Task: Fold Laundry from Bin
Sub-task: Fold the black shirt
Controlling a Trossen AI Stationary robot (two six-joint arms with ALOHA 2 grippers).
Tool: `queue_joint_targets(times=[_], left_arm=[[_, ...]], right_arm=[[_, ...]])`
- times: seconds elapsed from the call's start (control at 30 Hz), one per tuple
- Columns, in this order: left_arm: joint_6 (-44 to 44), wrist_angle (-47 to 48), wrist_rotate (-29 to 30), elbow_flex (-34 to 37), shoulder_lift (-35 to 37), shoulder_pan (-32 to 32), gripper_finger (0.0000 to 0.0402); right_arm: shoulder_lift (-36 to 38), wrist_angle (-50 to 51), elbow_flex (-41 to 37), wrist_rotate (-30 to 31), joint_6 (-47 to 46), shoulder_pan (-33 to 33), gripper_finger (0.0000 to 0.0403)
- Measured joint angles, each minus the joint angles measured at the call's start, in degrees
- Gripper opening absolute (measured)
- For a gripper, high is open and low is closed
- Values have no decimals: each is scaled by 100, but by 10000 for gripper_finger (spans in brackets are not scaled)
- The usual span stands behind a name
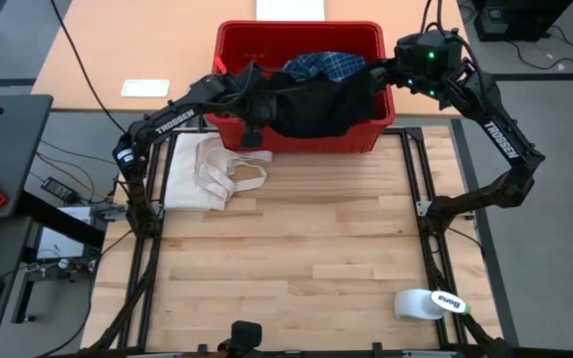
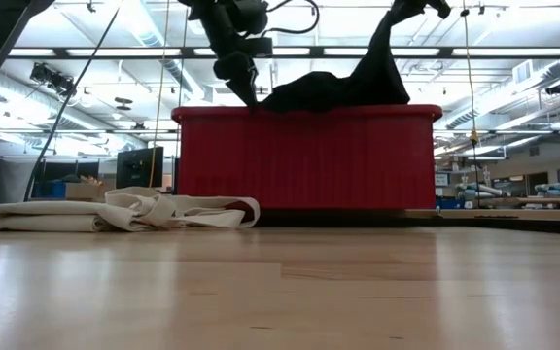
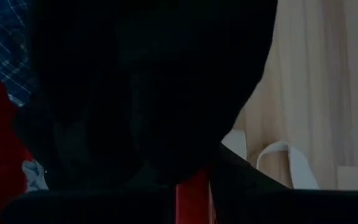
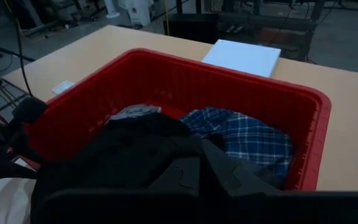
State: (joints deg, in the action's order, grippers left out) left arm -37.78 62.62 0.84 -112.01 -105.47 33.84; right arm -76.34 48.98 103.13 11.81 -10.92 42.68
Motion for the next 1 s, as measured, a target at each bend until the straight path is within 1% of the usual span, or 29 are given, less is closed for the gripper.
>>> queue_joint_targets(times=[0.07,0.1,0.23,0.3,0.43,0.67,0.77,0.9,1.0], left_arm=[[137,12,-268,0,0,-20,59],[221,5,-399,0,0,-20,67],[398,-51,-657,0,-15,-40,127],[398,-64,-669,0,-26,-44,149],[440,-154,-776,0,-35,-86,159],[431,-283,-903,0,-35,-231,162],[416,-355,-902,0,-35,-271,152],[409,-373,-898,0,-35,-269,123],[456,-529,-881,0,-35,-264,84]], right_arm=[[0,4,0,0,17,0,7],[0,1,0,0,17,0,7],[0,3,0,-2,49,0,7],[0,4,0,-6,58,0,8],[0,4,0,-11,61,0,8],[0,4,-1,-26,61,0,8],[0,4,-2,-98,59,0,8],[0,4,-2,-103,61,0,8],[0,4,-2,-103,59,0,8]])
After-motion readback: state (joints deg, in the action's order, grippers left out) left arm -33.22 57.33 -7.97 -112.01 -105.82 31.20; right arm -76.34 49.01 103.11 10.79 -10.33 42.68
